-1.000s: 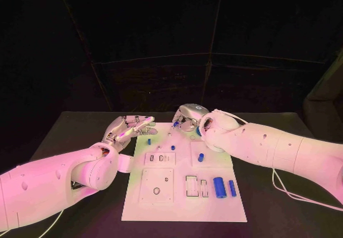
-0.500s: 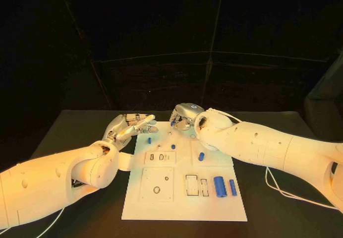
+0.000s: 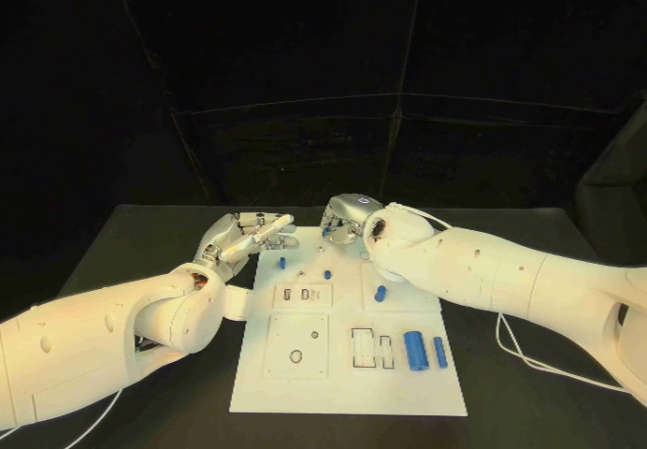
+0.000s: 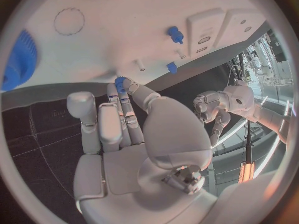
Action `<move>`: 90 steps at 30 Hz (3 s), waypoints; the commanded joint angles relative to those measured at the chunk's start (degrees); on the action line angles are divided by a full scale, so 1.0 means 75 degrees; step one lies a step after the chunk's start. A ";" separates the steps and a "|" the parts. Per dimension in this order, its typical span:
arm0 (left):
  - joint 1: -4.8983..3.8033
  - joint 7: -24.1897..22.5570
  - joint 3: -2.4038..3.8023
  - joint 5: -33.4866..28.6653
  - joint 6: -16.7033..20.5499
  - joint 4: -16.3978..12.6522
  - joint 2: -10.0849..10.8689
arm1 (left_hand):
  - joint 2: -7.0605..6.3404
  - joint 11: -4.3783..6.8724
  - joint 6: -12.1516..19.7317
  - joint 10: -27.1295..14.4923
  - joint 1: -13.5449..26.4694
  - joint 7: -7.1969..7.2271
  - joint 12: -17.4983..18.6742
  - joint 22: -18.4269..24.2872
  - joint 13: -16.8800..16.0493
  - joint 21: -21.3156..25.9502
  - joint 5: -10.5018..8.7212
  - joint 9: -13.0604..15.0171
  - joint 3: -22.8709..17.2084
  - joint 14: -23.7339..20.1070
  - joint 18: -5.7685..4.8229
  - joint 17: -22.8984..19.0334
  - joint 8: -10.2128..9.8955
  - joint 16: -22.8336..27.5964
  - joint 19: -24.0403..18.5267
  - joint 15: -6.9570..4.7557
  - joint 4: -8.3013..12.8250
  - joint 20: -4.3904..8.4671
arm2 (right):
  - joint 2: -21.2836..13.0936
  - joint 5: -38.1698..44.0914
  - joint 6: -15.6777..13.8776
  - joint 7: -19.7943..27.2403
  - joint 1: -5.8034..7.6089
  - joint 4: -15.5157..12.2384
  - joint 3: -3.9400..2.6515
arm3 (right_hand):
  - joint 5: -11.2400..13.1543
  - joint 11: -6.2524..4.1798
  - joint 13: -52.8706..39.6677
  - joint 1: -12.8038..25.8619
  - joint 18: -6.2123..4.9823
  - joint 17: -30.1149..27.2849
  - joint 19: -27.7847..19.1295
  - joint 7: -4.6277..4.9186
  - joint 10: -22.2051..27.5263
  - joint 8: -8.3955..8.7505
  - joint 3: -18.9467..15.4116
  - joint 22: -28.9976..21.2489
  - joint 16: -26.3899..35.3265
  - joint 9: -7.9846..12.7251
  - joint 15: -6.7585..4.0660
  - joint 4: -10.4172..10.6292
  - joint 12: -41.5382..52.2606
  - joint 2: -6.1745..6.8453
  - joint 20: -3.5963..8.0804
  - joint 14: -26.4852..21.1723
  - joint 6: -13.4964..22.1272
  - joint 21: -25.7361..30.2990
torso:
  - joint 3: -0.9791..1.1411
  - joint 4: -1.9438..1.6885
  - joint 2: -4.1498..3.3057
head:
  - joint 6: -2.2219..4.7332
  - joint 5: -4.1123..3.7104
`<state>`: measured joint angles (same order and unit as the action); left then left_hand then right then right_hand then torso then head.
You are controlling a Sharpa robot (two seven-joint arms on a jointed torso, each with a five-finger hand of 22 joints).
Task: Assemble the parts on the task board
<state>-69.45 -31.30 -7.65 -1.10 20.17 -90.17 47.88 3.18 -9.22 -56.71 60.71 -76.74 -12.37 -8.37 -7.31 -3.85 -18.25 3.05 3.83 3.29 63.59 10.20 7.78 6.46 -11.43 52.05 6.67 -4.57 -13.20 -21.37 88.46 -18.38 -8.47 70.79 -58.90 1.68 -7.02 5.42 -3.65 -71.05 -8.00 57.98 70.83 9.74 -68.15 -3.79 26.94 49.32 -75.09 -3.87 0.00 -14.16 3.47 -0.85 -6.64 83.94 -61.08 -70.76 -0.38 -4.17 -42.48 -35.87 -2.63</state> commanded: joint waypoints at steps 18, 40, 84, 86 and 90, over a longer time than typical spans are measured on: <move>-0.0021 0.0002 0.0008 -0.0006 -0.0004 -0.0010 0.0010 | -0.0005 -0.0020 -0.0027 0.0006 0.0049 -0.0027 0.0032 0.0010 0.0007 -0.0022 -0.0008 -0.0013 0.0015 0.0006 0.0035 0.0007 -0.0048 0.0049 0.0011 0.0018 0.0030 0.0001 | 0.0046 0.0123 0.0078 -0.0032 0.0017 -0.0063 -0.0003 | 0.0167 0.0205 0.0013 0.0189 -0.0051 -0.0670 -0.0343 0.0077 0.1274 0.0033 -0.0246 -0.0597 0.0319 0.0025 0.0233 0.0302 0.0028 0.0598 -0.0145 -0.0045 0.0686 0.0349 | -0.0006 0.0015 -0.0014 | 0.0000 0.0035; -0.0023 -0.0022 0.0006 -0.0007 -0.0163 0.0037 0.0107 | 0.0022 -0.0014 -0.0033 0.0013 0.0023 -0.0010 0.0048 0.0017 0.0005 -0.0017 -0.0007 -0.0010 0.0008 0.0018 0.0037 0.0013 -0.0059 0.0063 0.0010 0.0017 0.0061 0.0000 | -0.2683 -0.1275 -0.0024 0.0024 0.0101 -0.2525 0.0003 | -0.0441 -0.0267 -0.0599 0.0351 0.0181 0.0556 0.0491 -0.0144 -0.1141 -0.0013 -0.1257 0.0693 -0.0439 -0.0007 -0.0126 0.1100 0.1507 0.0817 0.0154 0.0251 0.0760 -0.0395 | 0.0048 0.0191 0.0002 | 0.0104 0.0050; -0.0016 0.0017 0.0000 -0.0008 -0.0334 0.0208 0.0002 | 0.0046 -0.0005 -0.0043 0.0021 0.0010 0.0004 0.0059 0.0022 0.0004 -0.0015 -0.0007 -0.0008 0.0004 0.0028 0.0039 0.0018 -0.0066 0.0074 0.0012 0.0012 0.0079 0.0001 | -0.2179 -0.0959 0.0599 -0.1463 0.0130 -0.1601 0.0006 | -0.0996 -0.0172 -0.8905 -0.0585 0.0419 0.2630 0.1014 -0.0059 -0.1348 -0.0225 -0.3372 0.2062 -0.1450 -0.0015 -0.0043 0.2518 0.9174 0.0624 0.0110 0.0506 0.1282 -0.1170 | 0.0050 0.0191 -0.0017 | 0.0066 -0.0034; -0.0015 0.0023 0.0000 -0.0008 -0.0341 0.0214 -0.0004 | 0.0046 -0.0005 -0.0043 0.0021 0.0010 0.0004 0.0059 0.0022 0.0004 -0.0015 -0.0007 -0.0008 0.0004 0.0028 0.0039 0.0018 -0.0066 0.0074 0.0012 0.0012 0.0079 0.0001 | -0.2171 -0.0923 0.0584 -0.1459 0.0129 -0.1591 0.0006 | -0.0984 -0.0162 -0.8934 -0.0623 0.0422 0.2661 0.1019 -0.0047 -0.1344 -0.0208 -0.3386 0.2080 -0.1461 -0.0008 -0.0036 0.2497 0.9194 0.0644 0.0105 0.0511 0.1327 -0.1179 | 0.0050 0.0189 -0.0016 | 0.0063 -0.0041; -0.0015 0.0034 0.0000 -0.0008 -0.0353 0.0221 -0.0010 | 0.0046 -0.0005 -0.0043 0.0021 0.0010 0.0004 0.0059 0.0022 0.0004 -0.0015 -0.0007 -0.0008 0.0004 0.0028 0.0039 0.0018 -0.0066 0.0074 0.0012 0.0012 0.0079 0.0001 | -0.2162 -0.0889 0.0649 -0.1446 0.0129 -0.1569 0.0006 | -0.0961 -0.0159 -0.8982 -0.0701 0.0427 0.2689 0.1027 -0.0044 -0.1349 -0.0219 -0.3379 0.2108 -0.1472 -0.0013 -0.0029 0.2460 0.9230 0.0631 0.0098 0.0514 0.1327 -0.1194 | 0.0050 0.0187 -0.0017 | 0.0055 -0.0044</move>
<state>-69.49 -30.92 -7.69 -1.18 18.45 -88.49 47.88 3.18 -9.22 -56.71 60.71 -76.74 -12.36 -8.13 -7.20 -3.88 -18.25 3.05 3.80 3.28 63.59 10.17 7.86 6.27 -11.10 52.05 6.67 -4.26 -13.21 -37.63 80.70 -13.68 -19.04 71.67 -70.71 1.73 -14.50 3.99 -70.97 -75.87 -5.31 74.94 78.15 9.44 -78.01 -5.30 1.57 65.09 -85.77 -3.98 -0.61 4.61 72.37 3.73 -5.73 83.94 -51.37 -79.42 -0.02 -2.75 -42.60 -35.44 -2.92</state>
